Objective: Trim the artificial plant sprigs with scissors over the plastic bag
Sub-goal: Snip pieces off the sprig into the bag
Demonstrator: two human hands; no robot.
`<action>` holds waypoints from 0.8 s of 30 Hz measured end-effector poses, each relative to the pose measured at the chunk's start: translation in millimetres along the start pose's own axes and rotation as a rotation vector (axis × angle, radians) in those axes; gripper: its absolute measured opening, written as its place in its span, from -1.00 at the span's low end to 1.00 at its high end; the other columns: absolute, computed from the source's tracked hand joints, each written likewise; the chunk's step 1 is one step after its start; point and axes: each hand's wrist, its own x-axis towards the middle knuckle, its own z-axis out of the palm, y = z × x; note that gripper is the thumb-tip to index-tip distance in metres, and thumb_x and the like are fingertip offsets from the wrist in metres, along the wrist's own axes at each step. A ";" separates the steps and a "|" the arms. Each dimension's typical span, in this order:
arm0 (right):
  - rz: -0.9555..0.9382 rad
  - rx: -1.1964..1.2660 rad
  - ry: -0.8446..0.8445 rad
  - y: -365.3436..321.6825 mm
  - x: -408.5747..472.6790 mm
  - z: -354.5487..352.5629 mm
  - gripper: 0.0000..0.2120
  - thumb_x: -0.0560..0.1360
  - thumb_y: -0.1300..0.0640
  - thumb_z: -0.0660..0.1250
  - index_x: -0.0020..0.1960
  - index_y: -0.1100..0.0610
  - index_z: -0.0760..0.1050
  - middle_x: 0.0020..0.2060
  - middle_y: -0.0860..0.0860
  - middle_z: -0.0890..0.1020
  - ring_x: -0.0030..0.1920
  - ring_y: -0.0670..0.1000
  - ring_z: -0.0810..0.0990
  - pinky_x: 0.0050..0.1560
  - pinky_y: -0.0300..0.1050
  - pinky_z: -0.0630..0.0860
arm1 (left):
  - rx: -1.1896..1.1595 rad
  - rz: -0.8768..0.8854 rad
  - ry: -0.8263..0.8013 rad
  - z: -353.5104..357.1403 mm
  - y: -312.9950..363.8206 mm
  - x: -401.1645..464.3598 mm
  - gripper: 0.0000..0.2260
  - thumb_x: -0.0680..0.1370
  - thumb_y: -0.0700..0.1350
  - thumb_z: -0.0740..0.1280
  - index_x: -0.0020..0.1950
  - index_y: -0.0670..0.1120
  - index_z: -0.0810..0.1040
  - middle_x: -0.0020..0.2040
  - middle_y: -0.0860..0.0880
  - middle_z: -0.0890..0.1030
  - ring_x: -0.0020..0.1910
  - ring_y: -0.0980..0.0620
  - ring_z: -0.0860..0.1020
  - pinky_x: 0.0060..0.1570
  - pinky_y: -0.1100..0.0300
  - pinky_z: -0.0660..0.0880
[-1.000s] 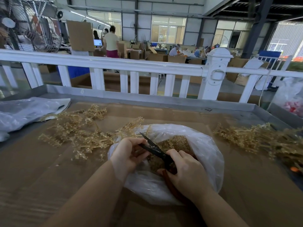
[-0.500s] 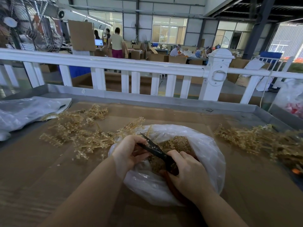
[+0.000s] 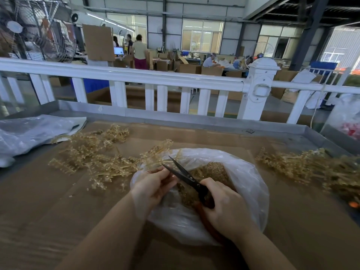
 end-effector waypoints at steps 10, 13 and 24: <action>-0.022 -0.047 0.007 1.0 0.2 2.7 -0.65 0.42 -0.19 0.32 0.14 -0.06 0.45 -0.11 -0.12 0.58 -0.09 -0.05 0.56 -0.16 -0.24 0.38 | -0.049 0.163 -0.021 1.4 -20.2 2.5 -0.78 0.60 -0.35 0.16 -0.19 -0.20 0.51 -0.35 -0.09 0.63 -0.44 0.10 0.62 -0.43 0.27 0.57; -0.026 -0.040 -0.006 1.5 0.2 1.6 -0.62 0.42 -0.25 0.26 0.14 -0.06 0.44 -0.11 -0.12 0.57 -0.10 -0.07 0.54 -0.16 -0.26 0.38 | -0.067 0.168 -0.002 4.5 -21.3 1.6 -0.78 0.60 -0.35 0.16 -0.18 -0.20 0.51 -0.32 -0.10 0.62 -0.45 0.10 0.61 -0.46 0.28 0.56; 0.003 -0.046 -0.006 2.9 0.2 4.9 -0.62 0.42 -0.29 0.20 0.13 -0.10 0.40 -0.09 -0.14 0.56 -0.08 -0.10 0.54 -0.12 -0.25 0.46 | -0.131 0.161 -0.147 -3.5 -24.6 -2.7 -0.83 0.57 -0.38 0.17 -0.09 -0.24 0.54 -0.27 -0.10 0.68 -0.30 0.05 0.67 -0.35 0.25 0.59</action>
